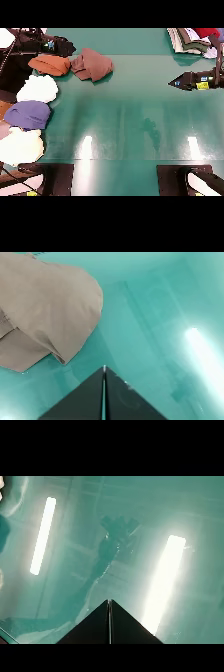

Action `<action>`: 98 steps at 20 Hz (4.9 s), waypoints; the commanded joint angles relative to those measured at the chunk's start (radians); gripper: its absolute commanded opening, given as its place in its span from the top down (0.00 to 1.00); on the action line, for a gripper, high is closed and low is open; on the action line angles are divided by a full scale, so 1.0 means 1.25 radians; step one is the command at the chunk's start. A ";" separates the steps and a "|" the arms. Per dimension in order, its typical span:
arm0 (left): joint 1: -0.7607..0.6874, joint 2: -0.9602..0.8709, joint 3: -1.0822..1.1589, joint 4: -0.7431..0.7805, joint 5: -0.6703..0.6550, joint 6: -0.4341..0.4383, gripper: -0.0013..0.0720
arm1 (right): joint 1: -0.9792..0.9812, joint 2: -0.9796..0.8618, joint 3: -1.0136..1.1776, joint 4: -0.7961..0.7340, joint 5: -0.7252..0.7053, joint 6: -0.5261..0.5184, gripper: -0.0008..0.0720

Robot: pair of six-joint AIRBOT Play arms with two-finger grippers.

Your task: Fold the shirts.

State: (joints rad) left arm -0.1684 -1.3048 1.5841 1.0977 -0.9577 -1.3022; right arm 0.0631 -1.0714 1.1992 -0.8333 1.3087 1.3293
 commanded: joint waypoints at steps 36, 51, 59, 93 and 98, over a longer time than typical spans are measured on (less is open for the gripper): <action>0.001 -0.459 0.003 -0.181 0.300 -0.107 0.19 | -0.001 0.001 0.000 0.001 -0.018 0.000 0.97; 0.001 -0.191 0.138 -0.204 0.222 0.025 0.95 | -0.035 0.001 0.222 -0.007 -0.032 -0.001 0.97; -0.165 0.081 0.185 -0.099 -0.064 0.055 0.95 | -0.103 0.001 0.424 -0.004 -0.032 -0.001 0.97; 0.029 -0.181 -0.450 -0.305 0.005 0.154 0.15 | -0.068 -0.059 0.427 0.000 0.123 0.000 0.97; -0.005 -0.185 -0.450 -0.317 0.063 0.154 0.52 | -0.068 -0.077 0.426 -0.014 0.139 0.000 0.97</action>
State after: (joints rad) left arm -0.1539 -1.5280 1.0222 0.7246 -0.9264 -1.1160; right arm -0.0223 -1.1553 1.7317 -0.8356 1.4624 1.3285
